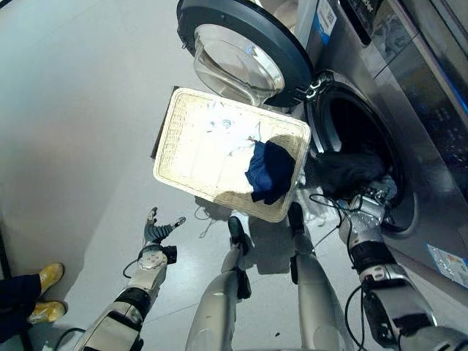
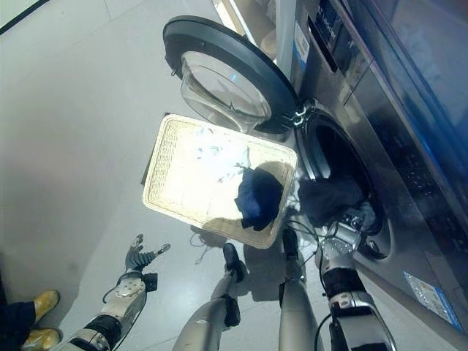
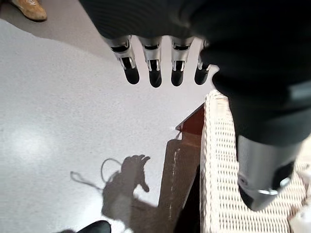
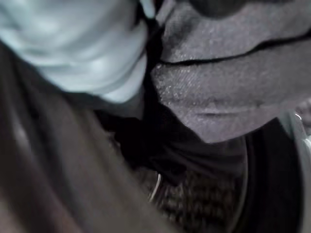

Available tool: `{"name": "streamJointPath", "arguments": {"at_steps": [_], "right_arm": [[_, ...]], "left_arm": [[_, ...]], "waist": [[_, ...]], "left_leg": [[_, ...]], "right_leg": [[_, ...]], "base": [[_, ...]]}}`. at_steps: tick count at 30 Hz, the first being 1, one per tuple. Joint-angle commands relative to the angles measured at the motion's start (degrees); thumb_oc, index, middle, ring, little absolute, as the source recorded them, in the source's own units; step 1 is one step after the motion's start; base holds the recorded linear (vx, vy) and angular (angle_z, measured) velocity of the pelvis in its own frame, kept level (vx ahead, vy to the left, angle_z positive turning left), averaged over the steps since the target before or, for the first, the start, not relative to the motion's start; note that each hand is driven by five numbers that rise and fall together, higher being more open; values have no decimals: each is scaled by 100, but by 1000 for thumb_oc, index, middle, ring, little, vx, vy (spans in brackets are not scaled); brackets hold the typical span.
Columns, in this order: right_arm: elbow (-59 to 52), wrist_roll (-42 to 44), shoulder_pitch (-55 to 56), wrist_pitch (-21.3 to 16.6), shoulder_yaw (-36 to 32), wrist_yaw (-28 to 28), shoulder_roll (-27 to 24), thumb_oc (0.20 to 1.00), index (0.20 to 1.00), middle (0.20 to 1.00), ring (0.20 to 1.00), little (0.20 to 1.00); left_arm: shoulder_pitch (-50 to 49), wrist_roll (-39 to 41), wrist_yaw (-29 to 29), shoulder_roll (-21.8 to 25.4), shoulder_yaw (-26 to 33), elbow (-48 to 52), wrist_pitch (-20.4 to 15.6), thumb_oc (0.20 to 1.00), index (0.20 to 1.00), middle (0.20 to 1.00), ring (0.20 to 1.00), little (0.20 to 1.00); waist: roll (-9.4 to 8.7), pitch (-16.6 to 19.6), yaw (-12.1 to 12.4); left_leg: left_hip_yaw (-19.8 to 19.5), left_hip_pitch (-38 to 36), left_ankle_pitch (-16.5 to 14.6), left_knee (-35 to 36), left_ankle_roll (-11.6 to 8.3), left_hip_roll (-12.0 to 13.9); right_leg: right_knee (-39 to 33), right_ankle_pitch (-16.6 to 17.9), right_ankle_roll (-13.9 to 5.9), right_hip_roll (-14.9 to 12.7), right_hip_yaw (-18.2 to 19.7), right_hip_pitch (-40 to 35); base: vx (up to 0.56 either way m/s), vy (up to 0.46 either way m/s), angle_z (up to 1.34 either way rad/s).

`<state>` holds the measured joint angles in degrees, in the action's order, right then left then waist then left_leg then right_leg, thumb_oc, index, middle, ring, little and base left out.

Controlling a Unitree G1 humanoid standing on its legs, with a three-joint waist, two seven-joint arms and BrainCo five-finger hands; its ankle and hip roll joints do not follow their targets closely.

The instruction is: Put the clothes into the washing machine.

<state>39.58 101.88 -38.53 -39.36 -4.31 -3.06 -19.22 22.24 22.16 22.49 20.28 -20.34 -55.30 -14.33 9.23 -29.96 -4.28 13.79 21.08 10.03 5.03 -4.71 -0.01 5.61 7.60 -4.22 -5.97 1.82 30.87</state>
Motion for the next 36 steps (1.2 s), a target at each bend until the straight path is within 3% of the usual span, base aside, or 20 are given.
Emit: {"name": "streamJointPath", "arguments": {"at_steps": [1, 4, 7, 10, 11, 13, 14, 15, 19, 20, 22, 24, 25, 27, 29, 30, 31, 32, 34, 36], "right_arm": [[152, -252, -322, -506, -1108, -221, -1987, 200, 200, 200, 200, 200], [396, -141, -662, -522, -1068, -228, -2330, 200, 200, 200, 200, 200], [514, 194, -1136, -887, -988, -297, -2730, 200, 200, 200, 200, 200], [501, 523, -1447, -1717, -998, -440, -2943, 200, 200, 200, 200, 200], [597, 290, -1552, -2438, -1038, -850, -3039, 200, 200, 200, 200, 200], [627, -60, -1656, -2982, -1066, -1436, -3132, 200, 200, 200, 200, 200], [1065, -1087, -2068, -3716, -1010, -2978, -3648, 200, 200, 200, 200, 200], [1162, -1305, -2147, -3756, -977, -3229, -3766, 200, 200, 200, 200, 200], [1582, -3341, -2406, -3662, -708, -5293, -4513, 200, 200, 200, 200, 200], [1444, -4115, -2355, -3489, -659, -6034, -4681, 580, 580, 580, 580, 580], [1173, -4312, -2247, -3451, -653, -6432, -4671, 1000, 1000, 1000, 1000, 1000], [683, -2919, -1967, -3120, -787, -4988, -4328, 1000, 1000, 1000, 1000, 1000], [517, -1983, -1924, -2696, -818, -3936, -4207, 1000, 1000, 1000, 1000, 1000], [579, -1059, -1862, -2312, -862, -2921, -4149, 1000, 1000, 1000, 1000, 1000], [792, -162, -1744, -1314, -806, -1578, -3841, 1000, 1000, 1000, 1000, 1000], [815, -181, -1705, -1065, -775, -1477, -3753, 1000, 1000, 1000, 1000, 1000], [973, -1105, -1575, 326, -589, -1858, -3450, 1000, 1000, 1000, 1000, 1000], [1075, -1351, -1549, 746, -461, -1994, -3366, 1000, 1000, 1000, 1000, 1000], [1335, -2256, -1483, 2163, -57, -1785, -3109, 1000, 1000, 1000, 1000, 1000], [1486, -2644, -1409, 2701, 178, -1486, -2977, 1000, 1000, 1000, 1000, 1000]], "left_arm": [[97, 102, 49, -106, -26, 97, -197, 1000, 1000, 1000, 1000, 1000], [91, 17, 116, -24, -199, 492, -158, 1000, 1000, 1000, 1000, 1000], [17, -32, 138, 197, -427, 1117, -29, 1000, 1000, 1000, 1000, 1000], [-31, 29, 142, 436, -622, 1535, 103, 1000, 1000, 1000, 1000, 1000], [-72, 87, 168, 547, -711, 1707, 154, 1000, 1000, 1000, 1000, 1000], [-105, 112, 192, 612, -776, 1811, 180, 1000, 1000, 1000, 1000, 1000], [-154, 224, 165, 882, -944, 2161, 393, 1000, 1000, 1000, 1000, 1000], [-177, 234, 161, 920, -957, 2202, 406, 1000, 1000, 1000, 1000, 1000], [-322, 353, 88, 1106, -976, 2367, 441, 1000, 1000, 1000, 1000, 1000], [-363, 357, 39, 1143, -915, 2402, 458, 1000, 1000, 1000, 1000, 1000], [-392, 371, -3, 1180, -852, 2417, 479, 1000, 1000, 1000, 1000, 1000], [-389, 425, -55, 1201, -817, 2416, 508, 1000, 1000, 1000, 1000, 1000], [-388, 445, -69, 1198, -825, 2427, 504, 1000, 1000, 1000, 1000, 1000], [-398, 460, -70, 1194, -829, 2431, 476, 1000, 1000, 1000, 1000, 1000], [-337, 521, -54, 1195, -799, 2411, 400, 1000, 1000, 1000, 1000, 1000], [-318, 553, -41, 1202, -783, 2406, 357, 1000, 1000, 1000, 1000, 1000], [-241, 634, 55, 1239, -691, 2455, 184, 1000, 1000, 1000, 1000, 1000], [-203, 620, 105, 1247, -633, 2482, 122, 1000, 1000, 1000, 1000, 1000], [-122, 382, 405, 1297, -456, 2596, -92, 1000, 1000, 1000, 1000, 1000], [-96, 243, 643, 1360, -359, 2729, -227, 1000, 1000, 1000, 1000, 1000]], "waist": [[626, 17, -227], [678, 17, -123], [718, 17, 13], [707, 17, 87], [697, 17, 104], [692, 17, 112], [686, 17, 163], [687, 17, 169], [694, 17, 161], [699, 17, 136], [685, 17, 115], [659, 17, 79], [673, 17, 85], [681, 17, 92], [722, 17, 128], [725, 17, 135], [726, 17, 166], [725, 17, 184], [695, 17, 231], [653, 17, 266]], "left_leg": [[-272, 700, -476, -847, 120, -491], [-328, 968, -491, -1026, 108, -496], [-401, 1325, -545, -1291, 98, -481], [-456, 1515, -612, -1473, 111, -466], [-488, 1602, -654, -1586, 120, -457], [-516, 1664, -699, -1679, 132, -456], [-597, 1798, -771, -1895, 153, -455], [-610, 1817, -777, -1916, 154, -452], [-650, 1925, -772, -2015, 149, -416], [-641, 2018, -718, -2060, 143, -377], [-649, 2076, -729, -2144, 138, -353], [-657, 2130, -798, -2259, 141, -350], [-660, 2142, -800, -2276, 138, -356], [-663, 2146, -796, -2274, 134, -360], [-646, 2132, -775, -2202, 137, -360], [-642, 2130, -772, -2190, 139, -359], [-622, 2131, -750, -2135, 134, -353], [-599, 2134, -732, -2104, 125, -346], [-568, 2141, -662, -1951, 110, -319], [-570, 2148, -640, -1898, 94, -309]], "right_leg": [[1059, -917, -31, 255, -425, 493], [1325, -1009, 1, 243, -479, 764], [1677, -1156, 42, 202, -612, 1096], [1918, -1280, 85, 200, -701, 1265], [2044, -1335, 106, 216, -718, 1336], [2150, -1388, 132, 232, -724, 1393], [2418, -1492, 187, 241, -750, 1513], [2454, -1509, 195, 239, -757, 1528], [2697, -1614, 239, 249, -765, 1659], [2769, -1587, 254, 267, -750, 1758], [2855, -1611, 254, 265, -730, 1819], [2936, -1660, 252, 272, -658, 1895], [2939, -1660, 261, 277, -643, 1913], [2933, -1657, 262, 277, -638, 1920], [2879, -1659, 270, 287, -634, 1911], [2863, -1650, 269, 284, -638, 1911], [2824, -1628, 273, 298, -651, 1913], [2795, -1615, 280, 307, -659, 1911], [2640, -1543, 292, 322, -699, 1891], [2547, -1502, 297, 323, -744, 1864]], "base": [[22, -193, -11], [11, -177, 2], [18, -226, 7], [25, -158, 12], [32, -140, 11], [38, -147, 3], [54, -175, 7], [66, -179, 9], [17, -23, 3], [20, -6, -4], [25, -24, -5], [30, -41, -5], [0, 0, 0], [-1, 2, 2], [-7, -6, 7], [-21, -38, 9], [-24, -38, 9], [-33, -41, 9], [-42, -39, 13], [-35, -34, 8]]}}
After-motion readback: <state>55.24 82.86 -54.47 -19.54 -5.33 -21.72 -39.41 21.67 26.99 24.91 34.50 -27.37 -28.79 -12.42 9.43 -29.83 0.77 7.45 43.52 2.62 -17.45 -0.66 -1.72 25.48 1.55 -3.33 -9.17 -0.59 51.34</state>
